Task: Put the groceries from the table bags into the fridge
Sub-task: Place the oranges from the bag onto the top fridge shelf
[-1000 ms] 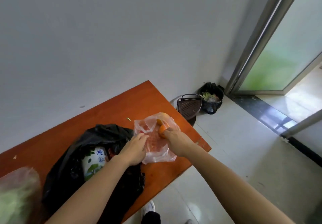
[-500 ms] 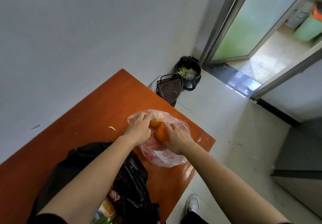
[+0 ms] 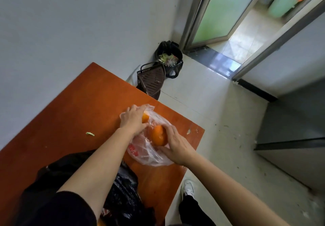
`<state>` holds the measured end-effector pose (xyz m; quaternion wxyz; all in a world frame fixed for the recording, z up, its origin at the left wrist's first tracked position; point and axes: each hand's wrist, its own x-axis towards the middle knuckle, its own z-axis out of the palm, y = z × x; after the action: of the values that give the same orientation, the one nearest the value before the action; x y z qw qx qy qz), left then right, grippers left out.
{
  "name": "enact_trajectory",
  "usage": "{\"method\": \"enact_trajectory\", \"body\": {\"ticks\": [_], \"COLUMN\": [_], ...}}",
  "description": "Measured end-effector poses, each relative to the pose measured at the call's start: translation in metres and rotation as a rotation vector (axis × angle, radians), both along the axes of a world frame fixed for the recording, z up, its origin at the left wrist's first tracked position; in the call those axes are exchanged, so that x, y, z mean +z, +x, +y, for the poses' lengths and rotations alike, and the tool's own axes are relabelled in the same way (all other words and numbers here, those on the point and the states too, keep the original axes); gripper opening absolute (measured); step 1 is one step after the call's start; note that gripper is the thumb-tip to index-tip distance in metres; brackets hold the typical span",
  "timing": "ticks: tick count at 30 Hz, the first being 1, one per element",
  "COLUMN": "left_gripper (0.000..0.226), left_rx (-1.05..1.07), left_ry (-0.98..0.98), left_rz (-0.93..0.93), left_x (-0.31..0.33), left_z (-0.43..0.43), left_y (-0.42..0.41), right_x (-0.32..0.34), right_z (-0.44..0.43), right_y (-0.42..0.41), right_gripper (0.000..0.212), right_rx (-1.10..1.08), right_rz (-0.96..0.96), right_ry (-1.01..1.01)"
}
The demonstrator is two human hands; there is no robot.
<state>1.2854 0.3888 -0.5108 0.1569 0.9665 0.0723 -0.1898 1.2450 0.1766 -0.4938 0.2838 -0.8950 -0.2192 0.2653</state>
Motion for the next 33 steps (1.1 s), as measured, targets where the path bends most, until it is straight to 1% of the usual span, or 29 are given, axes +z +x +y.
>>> {"method": "enact_trajectory", "body": {"ticks": [2,4,8,12,15,19,22,24,28,30,33], "left_gripper": [0.075,0.074,0.086,0.089,0.090,0.091,0.085,0.084,0.101,0.095,0.077], "left_rx": [0.075,0.095,0.110,0.236,0.297,0.324,0.264,0.228,0.181,0.194,0.282], "left_ry": [-0.047,-0.054,-0.104,-0.217,-0.285,-0.221,-0.140,-0.125,-0.145,-0.180,-0.209], "left_rz": [-0.031,-0.045,-0.052,-0.027,-0.028,-0.017,-0.005,-0.006,-0.004,-0.041,-0.161], "left_x": [0.003,0.010,0.034,0.066,0.086,0.101,0.102,0.098,0.091,0.097,0.120], "left_z": [-0.008,-0.012,-0.007,0.005,0.014,0.018,0.018,0.017,0.021,0.021,0.016], "left_y": [-0.004,-0.012,-0.033,-0.057,-0.076,-0.098,-0.107,-0.110,-0.110,-0.111,-0.114], "right_x": [0.005,0.008,0.017,0.033,0.049,0.069,0.076,0.078,0.075,0.075,0.081], "right_z": [-0.005,-0.007,-0.002,0.005,0.011,0.015,0.015,0.011,0.000,-0.007,-0.020], "right_y": [-0.001,0.003,0.010,0.016,0.018,0.016,0.010,0.004,-0.006,-0.013,-0.023], "right_gripper": [0.088,0.089,0.085,0.084,0.086,0.089,0.091,0.091,0.091,0.089,0.089], "right_rx": [-0.048,-0.071,-0.086,-0.011,0.040,0.054,0.032,0.014,-0.044,-0.074,-0.134], "right_rz": [0.005,0.013,0.067,0.078,0.051,0.037,0.032,0.031,0.025,0.017,-0.013], "right_ry": [-0.045,-0.072,-0.093,-0.117,-0.143,-0.138,-0.134,-0.136,-0.146,-0.140,-0.109]}}
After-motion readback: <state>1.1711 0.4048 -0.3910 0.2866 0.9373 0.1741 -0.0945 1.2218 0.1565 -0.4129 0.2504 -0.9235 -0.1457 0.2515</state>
